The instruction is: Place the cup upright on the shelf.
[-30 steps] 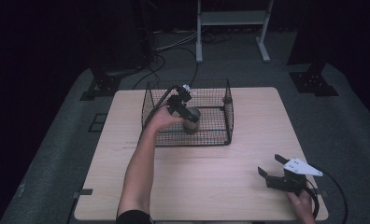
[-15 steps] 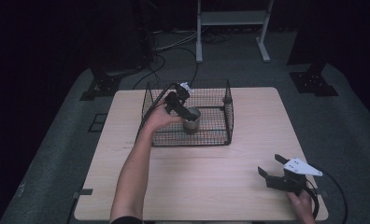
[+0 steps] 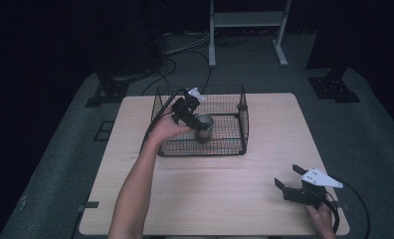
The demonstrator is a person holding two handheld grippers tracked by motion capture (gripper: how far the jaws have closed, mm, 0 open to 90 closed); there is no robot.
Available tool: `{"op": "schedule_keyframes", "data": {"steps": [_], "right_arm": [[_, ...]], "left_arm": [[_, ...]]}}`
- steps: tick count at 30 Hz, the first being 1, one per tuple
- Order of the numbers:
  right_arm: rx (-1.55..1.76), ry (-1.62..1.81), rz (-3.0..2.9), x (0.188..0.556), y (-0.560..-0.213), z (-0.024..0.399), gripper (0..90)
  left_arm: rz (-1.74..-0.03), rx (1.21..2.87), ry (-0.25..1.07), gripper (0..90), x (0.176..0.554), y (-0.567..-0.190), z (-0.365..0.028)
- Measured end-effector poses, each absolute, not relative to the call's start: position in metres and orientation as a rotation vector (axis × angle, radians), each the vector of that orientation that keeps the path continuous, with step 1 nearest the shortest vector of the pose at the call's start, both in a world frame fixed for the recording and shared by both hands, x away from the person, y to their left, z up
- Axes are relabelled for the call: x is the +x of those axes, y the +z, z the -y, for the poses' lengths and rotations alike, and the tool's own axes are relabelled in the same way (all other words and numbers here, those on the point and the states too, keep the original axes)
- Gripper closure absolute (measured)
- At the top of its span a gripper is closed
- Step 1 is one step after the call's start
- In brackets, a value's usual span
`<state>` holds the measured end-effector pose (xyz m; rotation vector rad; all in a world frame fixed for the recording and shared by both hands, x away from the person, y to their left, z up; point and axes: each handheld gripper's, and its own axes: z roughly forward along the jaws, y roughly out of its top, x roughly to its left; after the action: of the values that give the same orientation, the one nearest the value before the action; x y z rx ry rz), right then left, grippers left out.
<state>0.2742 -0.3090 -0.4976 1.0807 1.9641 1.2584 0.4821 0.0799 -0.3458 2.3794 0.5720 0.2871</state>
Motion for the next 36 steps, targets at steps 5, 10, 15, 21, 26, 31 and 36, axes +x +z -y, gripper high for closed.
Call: {"op": "schedule_keyframes", "data": {"steps": [5, 10, 15, 21, 26, 31, 36], "right_arm": [[1.084, 1.257, -1.963, 0.274, -0.498, 0.309, 13.4], [1.085, 1.252, -1.963, 0.274, -0.498, 0.309, 13.4], [1.088, 1.245, -1.963, 0.274, -0.498, 0.308, 13.4], [1.097, 1.245, -1.957, 0.274, -0.498, 0.309, 13.4], [1.099, 1.243, -1.953, 0.274, -0.498, 0.309, 13.4], [1.100, 1.241, -1.952, 0.274, -0.498, 0.309, 13.4], [1.102, 1.240, -1.950, 0.274, -0.498, 0.309, 13.4]], "left_arm": [[-0.553, 2.349, 0.291, 3.7, 0.472, -0.345, -0.087], [-0.542, 2.341, 0.291, 3.4, 0.464, -0.341, -0.091], [-0.526, 2.313, 0.291, 3.3, 0.455, -0.338, -0.094], [-0.511, 2.305, 0.302, 2.7, 0.443, -0.338, -0.096], [-0.512, 2.287, 0.302, 2.7, 0.433, -0.340, -0.101], [-0.506, 2.267, 0.311, 2.7, 0.422, -0.341, -0.107], [-0.502, 2.252, 0.316, 2.7, 0.411, -0.343, -0.114]]}}
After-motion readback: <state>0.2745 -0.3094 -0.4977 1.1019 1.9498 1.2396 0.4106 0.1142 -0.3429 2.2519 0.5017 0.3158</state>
